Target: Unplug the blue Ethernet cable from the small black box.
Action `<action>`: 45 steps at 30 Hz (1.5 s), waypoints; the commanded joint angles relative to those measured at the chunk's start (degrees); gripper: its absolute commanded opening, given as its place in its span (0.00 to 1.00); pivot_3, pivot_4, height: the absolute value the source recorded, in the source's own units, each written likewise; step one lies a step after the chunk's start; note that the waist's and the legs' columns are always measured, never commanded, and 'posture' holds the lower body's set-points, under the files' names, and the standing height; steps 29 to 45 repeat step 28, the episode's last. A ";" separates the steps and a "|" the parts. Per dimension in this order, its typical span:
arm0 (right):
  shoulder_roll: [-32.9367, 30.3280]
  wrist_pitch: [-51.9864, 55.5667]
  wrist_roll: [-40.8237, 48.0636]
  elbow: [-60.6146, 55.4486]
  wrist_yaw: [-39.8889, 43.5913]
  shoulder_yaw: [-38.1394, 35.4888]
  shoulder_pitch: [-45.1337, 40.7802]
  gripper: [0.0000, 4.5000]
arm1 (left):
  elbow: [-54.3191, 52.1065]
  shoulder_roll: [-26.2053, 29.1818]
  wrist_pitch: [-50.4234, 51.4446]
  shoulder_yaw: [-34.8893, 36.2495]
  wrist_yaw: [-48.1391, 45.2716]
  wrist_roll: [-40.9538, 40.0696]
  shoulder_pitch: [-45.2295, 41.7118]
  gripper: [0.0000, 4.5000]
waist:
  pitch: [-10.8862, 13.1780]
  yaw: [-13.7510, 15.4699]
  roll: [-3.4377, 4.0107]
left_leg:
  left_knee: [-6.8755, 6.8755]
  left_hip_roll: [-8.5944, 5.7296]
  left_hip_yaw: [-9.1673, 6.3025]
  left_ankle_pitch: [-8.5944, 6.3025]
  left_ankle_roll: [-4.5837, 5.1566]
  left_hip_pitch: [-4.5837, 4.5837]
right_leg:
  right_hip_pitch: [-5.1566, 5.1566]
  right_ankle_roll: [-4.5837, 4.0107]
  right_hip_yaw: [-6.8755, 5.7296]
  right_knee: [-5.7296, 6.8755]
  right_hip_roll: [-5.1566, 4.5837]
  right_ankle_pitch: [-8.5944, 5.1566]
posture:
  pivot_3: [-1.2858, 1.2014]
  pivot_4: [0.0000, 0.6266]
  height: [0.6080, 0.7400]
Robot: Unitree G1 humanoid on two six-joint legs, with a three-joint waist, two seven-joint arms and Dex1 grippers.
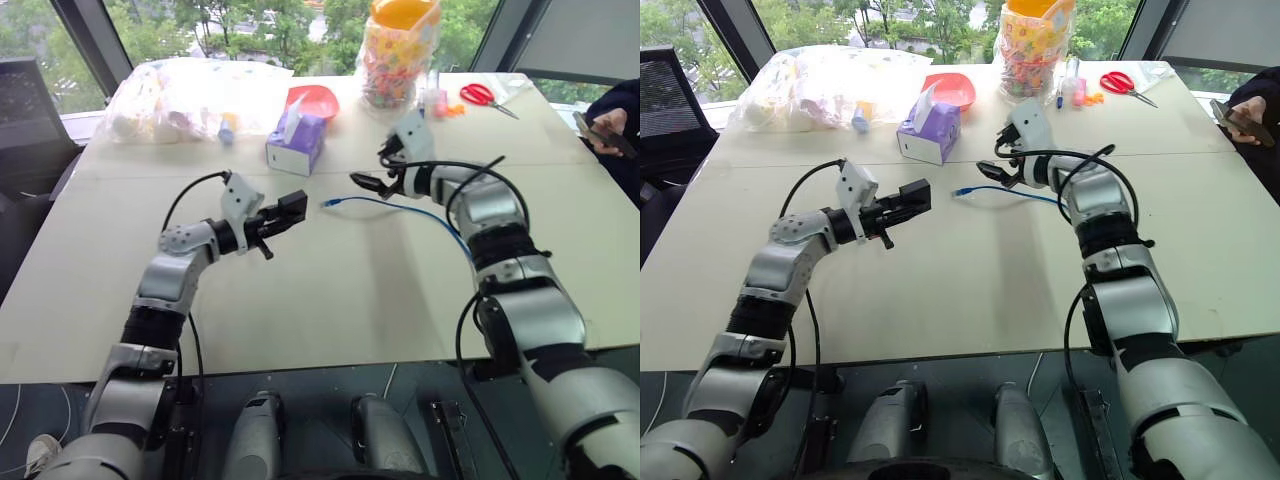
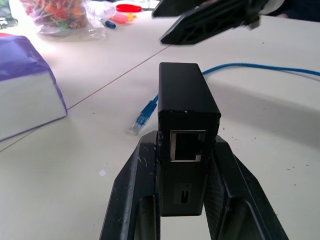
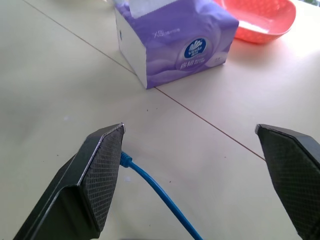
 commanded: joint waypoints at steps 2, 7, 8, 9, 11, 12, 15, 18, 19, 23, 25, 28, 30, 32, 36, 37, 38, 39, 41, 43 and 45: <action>-2.89 11.82 4.36 -24.14 -0.17 -2.04 10.34 0.98 | 8.38 -2.33 -7.21 -0.72 0.90 3.33 -1.90 0.12 | -0.01 -0.03 0.01 | 0.04 0.00 0.00 -0.01 0.02 0.00 | 0.00 0.01 0.01 0.00 0.00 0.00 | 0.52 0.24 0.96; -3.60 20.07 6.96 -37.59 -2.72 -3.43 16.78 0.98 | 19.84 -4.24 -15.62 0.47 2.07 5.64 -3.60 0.12 | -0.01 -0.26 0.01 | 0.10 0.00 -0.01 -0.01 0.03 0.01 | -0.01 0.00 0.01 0.01 0.00 0.00 | 0.52 0.24 0.96; -3.51 21.41 7.50 -38.95 -3.21 -3.84 17.23 0.98 | 21.60 -4.22 -16.81 0.51 2.04 6.02 -3.82 0.12 | -0.01 -0.21 0.01 | 0.11 0.01 -0.02 -0.01 0.02 0.02 | -0.01 -0.01 0.01 0.01 0.00 -0.01 | 0.52 0.24 0.96; -3.53 22.43 7.97 -40.15 -3.61 -4.09 17.65 0.98 | 23.04 -4.15 -17.67 0.58 1.86 6.24 -3.98 0.12 | -0.02 -0.17 0.01 | 0.13 0.01 -0.02 -0.01 0.03 0.04 | 0.00 -0.03 0.01 0.01 0.00 -0.01 | 0.52 0.24 0.96; -3.76 24.17 8.88 -42.47 -4.28 -4.41 18.50 1.00 | 24.87 -3.68 -18.74 0.89 1.06 6.25 -3.93 0.40 | -0.03 -0.14 0.00 | 0.15 0.01 -0.03 0.00 0.03 0.08 | 0.05 -0.06 0.01 0.01 0.00 -0.01 | 0.52 0.24 0.96; -4.04 24.83 9.28 -43.52 -4.37 -4.48 18.96 1.00 | 25.05 -3.32 -18.85 1.15 0.52 6.09 -3.70 0.49 | -0.03 -0.12 0.00 | 0.16 0.00 -0.03 0.00 0.03 0.08 | 0.06 -0.10 0.01 0.01 -0.01 -0.03 | 0.52 0.24 0.96; -4.96 26.12 10.24 -45.55 -4.29 -4.25 19.80 1.00 | 24.21 -2.27 -18.91 1.75 -0.60 5.67 -2.95 0.75 | -0.03 -0.09 0.00 | 0.13 0.00 -0.03 -0.01 0.03 0.06 | 0.06 -0.06 0.01 0.00 -0.01 -0.02 | 0.52 0.24 0.96; -7.19 26.63 11.26 -48.20 -2.28 -2.79 21.23 1.00 | 19.25 -0.34 -15.47 2.61 -2.44 3.96 -1.12 0.98 | -0.03 -0.15 0.00 | 0.11 0.00 -0.03 -0.01 0.04 0.06 | 0.06 -0.06 0.01 0.00 -0.01 -0.01 | 0.52 0.24 0.96; -8.24 26.54 11.59 -49.28 -1.20 -1.97 21.87 1.00 | 16.67 0.60 -13.53 2.92 -3.35 3.18 -0.19 0.99 | -0.03 -0.24 0.00 | 0.10 0.01 -0.03 -0.01 0.03 0.06 | 0.05 -0.06 0.01 0.00 -0.01 -0.01 | 0.52 0.24 0.96; -11.78 26.07 13.14 -52.75 2.19 0.01 23.65 1.00 | 4.72 4.61 -6.12 4.26 -5.30 0.30 4.06 0.99 | -0.03 -0.30 0.01 | 0.05 0.03 -0.04 -0.01 0.04 0.06 | 0.02 -0.06 0.01 0.00 -0.01 -0.02 | 0.52 0.24 0.96; -12.82 26.09 13.97 -53.71 3.21 0.11 23.87 1.00 | -2.22 6.93 -1.27 5.27 -6.05 -1.95 6.32 0.99 | -0.03 -0.23 0.00 | 0.07 0.03 -0.05 -0.01 0.04 0.06 | 0.03 -0.14 0.01 0.01 -0.01 -0.06 | 0.52 0.24 0.96; -13.95 26.23 15.30 -54.60 4.30 -0.36 23.82 1.00 | -12.14 10.86 5.85 6.72 -6.70 -4.85 9.38 0.99 | -0.03 -0.11 0.00 | 0.14 0.03 -0.05 -0.01 0.04 0.05 | 0.07 -0.27 0.02 0.00 -0.02 -0.13 | 0.52 0.24 0.96; -13.95 26.23 15.30 -54.60 4.30 -0.36 23.82 1.00 | -12.14 10.86 5.85 6.72 -6.70 -4.85 9.38 0.99 | -0.03 -0.11 0.00 | 0.14 0.03 -0.05 -0.01 0.04 0.05 | 0.07 -0.27 0.02 0.00 -0.02 -0.13 | 0.52 0.24 0.96; -13.95 26.23 15.30 -54.60 4.30 -0.36 23.82 1.00 | -12.14 10.86 5.85 6.72 -6.70 -4.85 9.38 0.99 | -0.03 -0.11 0.00 | 0.14 0.03 -0.05 -0.01 0.04 0.05 | 0.07 -0.27 0.02 0.00 -0.02 -0.13 | 0.52 0.24 0.96; -13.95 26.23 15.30 -54.60 4.30 -0.36 23.82 1.00 | -12.14 10.86 5.85 6.72 -6.70 -4.85 9.38 0.99 | -0.03 -0.11 0.00 | 0.14 0.03 -0.05 -0.01 0.04 0.05 | 0.07 -0.27 0.02 0.00 -0.02 -0.13 | 0.52 0.24 0.96; -13.95 26.23 15.30 -54.60 4.30 -0.36 23.82 1.00 | -12.14 10.86 5.85 6.72 -6.70 -4.85 9.38 0.99 | -0.03 -0.11 0.00 | 0.14 0.03 -0.05 -0.01 0.04 0.05 | 0.07 -0.27 0.02 0.00 -0.02 -0.13 | 0.52 0.24 0.96; -13.95 26.23 15.30 -54.60 4.30 -0.36 23.82 1.00 | -12.14 10.86 5.85 6.72 -6.70 -4.85 9.38 0.99 | -0.03 -0.11 0.00 | 0.14 0.03 -0.05 -0.01 0.04 0.05 | 0.07 -0.27 0.02 0.00 -0.02 -0.13 | 0.52 0.24 0.96; -13.95 26.23 15.30 -54.60 4.30 -0.36 23.82 1.00 | -12.14 10.86 5.85 6.72 -6.70 -4.85 9.38 0.99 | -0.03 -0.11 0.00 | 0.14 0.03 -0.05 -0.01 0.04 0.05 | 0.07 -0.27 0.02 0.00 -0.02 -0.13 | 0.52 0.24 0.96; -13.95 26.23 15.30 -54.60 4.30 -0.36 23.82 1.00 | -12.14 10.86 5.85 6.72 -6.70 -4.85 9.38 0.99 | -0.03 -0.11 0.00 | 0.14 0.03 -0.05 -0.01 0.04 0.05 | 0.07 -0.27 0.02 0.00 -0.02 -0.13 | 0.52 0.24 0.96; -13.95 26.23 15.30 -54.60 4.30 -0.36 23.82 1.00 | -12.14 10.86 5.85 6.72 -6.70 -4.85 9.38 0.99 | -0.03 -0.11 0.00 | 0.14 0.03 -0.05 -0.01 0.04 0.05 | 0.07 -0.27 0.02 0.00 -0.02 -0.13 | 0.52 0.24 0.96; -13.95 26.23 15.30 -54.60 4.30 -0.36 23.82 1.00 | -12.14 10.86 5.85 6.72 -6.70 -4.85 9.38 0.99 | -0.03 -0.11 0.00 | 0.14 0.03 -0.05 -0.01 0.04 0.05 | 0.07 -0.27 0.02 0.00 -0.02 -0.13 | 0.52 0.24 0.96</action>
